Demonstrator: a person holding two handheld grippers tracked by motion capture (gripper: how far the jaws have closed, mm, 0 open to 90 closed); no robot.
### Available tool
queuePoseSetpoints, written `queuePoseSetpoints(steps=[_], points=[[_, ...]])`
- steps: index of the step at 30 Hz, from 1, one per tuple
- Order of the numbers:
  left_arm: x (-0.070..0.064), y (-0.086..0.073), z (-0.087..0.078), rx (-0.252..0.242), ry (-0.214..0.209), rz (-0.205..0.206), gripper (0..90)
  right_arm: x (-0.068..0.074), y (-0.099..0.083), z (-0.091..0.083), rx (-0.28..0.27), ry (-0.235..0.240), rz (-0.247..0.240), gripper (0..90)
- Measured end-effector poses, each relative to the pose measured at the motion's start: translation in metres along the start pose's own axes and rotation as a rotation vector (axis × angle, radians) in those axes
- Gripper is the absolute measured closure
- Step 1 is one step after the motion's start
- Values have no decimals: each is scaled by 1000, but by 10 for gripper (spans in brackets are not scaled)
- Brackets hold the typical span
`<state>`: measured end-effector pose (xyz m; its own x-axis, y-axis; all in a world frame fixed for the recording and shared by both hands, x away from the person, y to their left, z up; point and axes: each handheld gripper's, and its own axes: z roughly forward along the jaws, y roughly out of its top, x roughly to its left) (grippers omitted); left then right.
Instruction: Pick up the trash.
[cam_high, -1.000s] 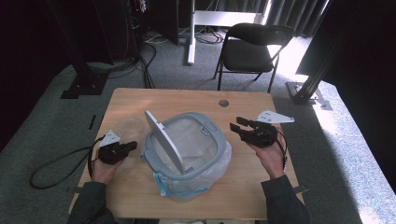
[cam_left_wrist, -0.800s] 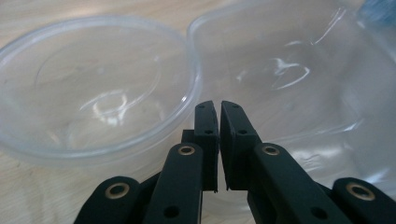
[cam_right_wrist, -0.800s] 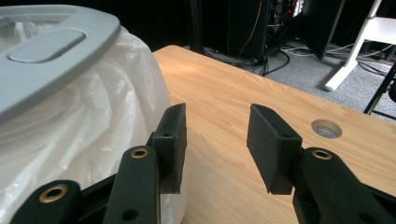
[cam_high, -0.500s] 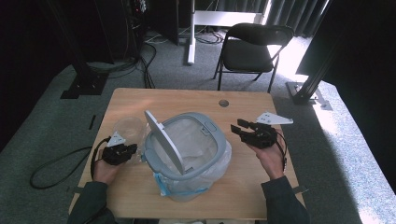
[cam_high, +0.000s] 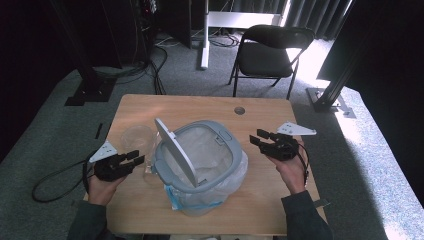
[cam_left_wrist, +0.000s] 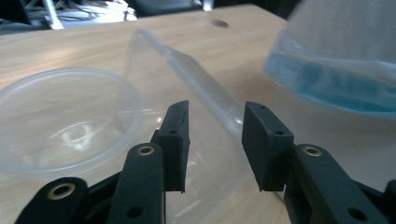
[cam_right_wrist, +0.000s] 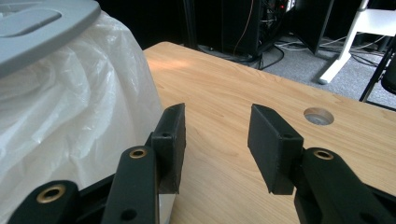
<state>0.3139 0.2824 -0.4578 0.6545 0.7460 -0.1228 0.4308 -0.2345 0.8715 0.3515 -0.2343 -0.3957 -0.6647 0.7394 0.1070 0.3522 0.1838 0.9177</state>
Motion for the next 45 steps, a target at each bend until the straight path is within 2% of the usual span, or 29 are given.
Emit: queuePoseSetpoints(steps=[3, 4, 5, 6, 9, 10, 11, 12, 16, 18, 20, 25, 28, 37, 45], points=[[-5, 0, 8, 42, 5, 10, 596, 1, 1, -1, -4, 1, -1, 557], [-5, 0, 8, 42, 5, 10, 591, 1, 1, -1, -4, 1, -1, 557], [-6, -3, 15, 77, 6, 17, 591, 1, 1, -1, -7, 0, -2, 557], [-6, -5, 18, 89, 7, 16, 591, 1, 1, -2, -9, 0, -2, 553], [-6, -8, 23, 103, 14, 23, 666, -1, 0, -3, -10, -3, 0, 551], [-6, -8, 23, 103, 14, 23, 719, -1, 0, -3, -10, -3, 0, 551], [-7, -8, 26, 113, 28, 38, 719, -1, 0, -3, -10, -4, 3, 551], [-8, -8, 26, 113, 26, 42, 767, -2, -1, -3, -13, -5, 9, 551], [-11, -5, 29, 110, 34, 60, 771, -2, -2, -2, -7, -5, 8, 550], [-12, -3, 30, 95, 30, 63, 716, -1, -2, -1, -7, -5, 8, 550], [-14, -1, 32, 91, 33, 72, 703, -1, -2, -1, -6, -4, 8, 550], [-16, 2, 34, 87, 51, 99, 808, -2, -3, 0, 0, -3, 9, 550], [-18, 3, 36, 88, 45, 115, 826, -2, -4, 0, 4, -4, 11, 550], [-17, 3, 40, 72, 32, 109, 834, -2, -19, 4, 37, -37, -4, 543], [-13, 9, 43, 74, 27, 108, 836, -5, -38, 6, 32, -49, 35, 542]])
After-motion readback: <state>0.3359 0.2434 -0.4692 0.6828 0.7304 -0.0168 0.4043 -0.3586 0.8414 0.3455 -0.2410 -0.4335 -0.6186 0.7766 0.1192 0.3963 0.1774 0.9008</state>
